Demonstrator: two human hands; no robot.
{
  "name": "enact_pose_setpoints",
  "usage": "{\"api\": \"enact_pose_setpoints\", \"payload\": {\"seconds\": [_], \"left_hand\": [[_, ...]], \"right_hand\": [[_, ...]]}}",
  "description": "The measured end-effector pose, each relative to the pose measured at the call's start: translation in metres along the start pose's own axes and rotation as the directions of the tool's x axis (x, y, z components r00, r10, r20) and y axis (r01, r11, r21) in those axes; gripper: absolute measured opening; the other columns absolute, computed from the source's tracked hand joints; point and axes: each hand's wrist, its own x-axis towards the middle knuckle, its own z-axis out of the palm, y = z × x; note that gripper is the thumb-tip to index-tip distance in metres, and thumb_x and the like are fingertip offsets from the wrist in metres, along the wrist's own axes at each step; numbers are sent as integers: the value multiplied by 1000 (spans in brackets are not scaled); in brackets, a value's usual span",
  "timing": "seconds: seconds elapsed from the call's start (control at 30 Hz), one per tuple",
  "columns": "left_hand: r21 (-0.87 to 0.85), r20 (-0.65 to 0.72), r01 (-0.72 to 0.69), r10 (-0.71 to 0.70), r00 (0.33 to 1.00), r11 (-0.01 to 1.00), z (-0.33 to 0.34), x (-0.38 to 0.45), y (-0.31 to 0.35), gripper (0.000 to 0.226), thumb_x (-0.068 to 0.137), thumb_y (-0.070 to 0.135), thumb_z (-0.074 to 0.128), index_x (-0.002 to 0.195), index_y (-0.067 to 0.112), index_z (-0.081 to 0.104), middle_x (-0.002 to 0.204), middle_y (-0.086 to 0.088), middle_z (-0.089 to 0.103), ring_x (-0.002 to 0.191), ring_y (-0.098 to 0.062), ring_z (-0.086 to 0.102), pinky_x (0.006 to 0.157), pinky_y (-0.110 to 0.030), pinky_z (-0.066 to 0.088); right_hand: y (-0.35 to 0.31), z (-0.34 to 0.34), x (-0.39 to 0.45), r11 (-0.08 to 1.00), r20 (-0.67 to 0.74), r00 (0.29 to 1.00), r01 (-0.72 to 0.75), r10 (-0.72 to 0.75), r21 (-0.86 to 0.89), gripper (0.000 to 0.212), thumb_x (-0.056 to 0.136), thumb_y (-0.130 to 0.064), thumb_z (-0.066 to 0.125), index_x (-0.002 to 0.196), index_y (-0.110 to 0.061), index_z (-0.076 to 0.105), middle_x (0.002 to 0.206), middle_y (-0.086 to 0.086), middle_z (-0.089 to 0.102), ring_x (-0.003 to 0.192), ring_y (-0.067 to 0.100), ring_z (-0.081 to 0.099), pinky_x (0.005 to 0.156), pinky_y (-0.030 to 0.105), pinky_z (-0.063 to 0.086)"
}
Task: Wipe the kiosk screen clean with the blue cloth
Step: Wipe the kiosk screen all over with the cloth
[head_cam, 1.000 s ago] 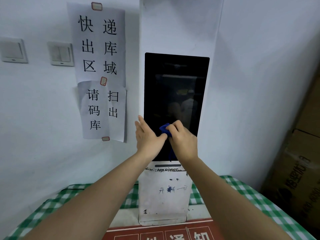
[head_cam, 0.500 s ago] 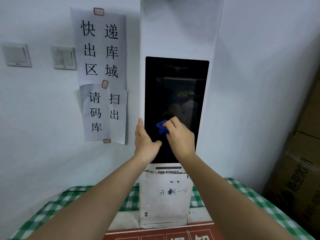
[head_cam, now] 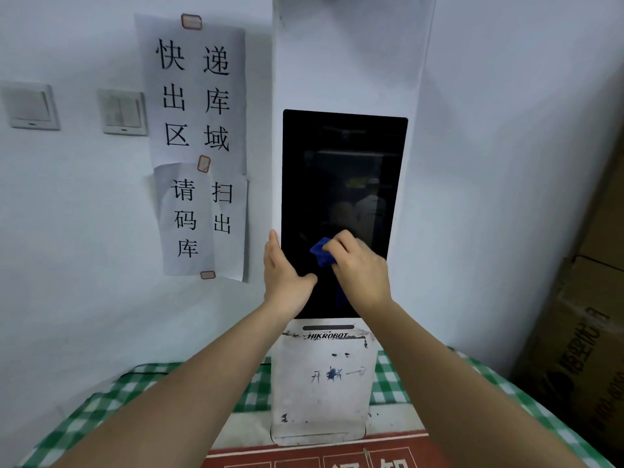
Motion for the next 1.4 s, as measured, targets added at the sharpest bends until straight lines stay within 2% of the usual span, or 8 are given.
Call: {"api": "enact_pose_setpoints", "payload": {"seconds": [0.1,0.17,0.33,0.6,0.87,1.0,1.2,1.4], "left_hand": [[4,-8,2,-2,1000,1000,0,1,0,101,80,-2,60,152,25,-6,160,3,2,147,-17,11,116,-32,21],[8,-12,7,-7,1000,1000,2,1,1,103,80,-2,61,152,25,-7,160,3,1,147,-18,9,118,-33,19],[-2,-10,21,-21,1000,1000,3,2,0,104,79,-1,62,152,26,-7,160,4,1,147,-18,11,118,-34,21],[39,-47,25,-23,999,999,4,0,0,101,80,3,61,152,28,-6,160,4,4,146,-19,14,112,-34,25],[16,-61,38,-37,997,999,10,3,-1,104,80,3,63,151,29,-8,160,5,1,147,-20,12,115,-39,24],[14,-73,41,-40,997,999,12,3,-1,104,80,5,63,151,29,-9,160,6,1,146,-20,13,113,-37,26],[13,-57,32,-31,998,999,10,1,0,102,81,3,61,152,28,-8,160,5,0,147,-18,10,116,-34,19],[2,-34,39,-39,999,999,7,0,1,102,81,2,61,151,30,-8,160,8,0,147,-18,10,116,-36,21]], "right_hand": [[7,-1,-13,995,79,992,99,-98,-11,31,58,3,76,82,-11,63,79,4,57,58,21,54,34,20,28],[10,-8,-11,992,54,991,125,-124,-27,29,59,3,76,82,-11,65,78,3,58,56,21,54,35,19,26],[16,-18,10,998,-75,997,4,-9,-66,22,68,4,70,84,-11,65,81,3,59,59,20,53,36,21,29],[16,-3,-24,996,23,999,38,-36,-76,25,60,4,75,75,-12,63,73,1,57,55,19,51,38,20,22],[20,-28,22,995,-175,979,-103,99,-12,21,74,1,67,91,-12,66,85,2,60,63,19,54,39,21,30],[19,-10,6,994,-100,991,-92,85,-61,27,67,2,74,88,-12,64,86,2,60,63,20,53,39,21,29],[24,-3,-26,995,38,999,38,-34,-95,27,61,0,77,79,-13,63,78,2,59,58,20,54,35,22,28],[36,-27,-2,986,-88,982,-167,165,-15,22,72,-2,69,91,-13,65,87,5,60,68,25,59,37,27,41]]}}
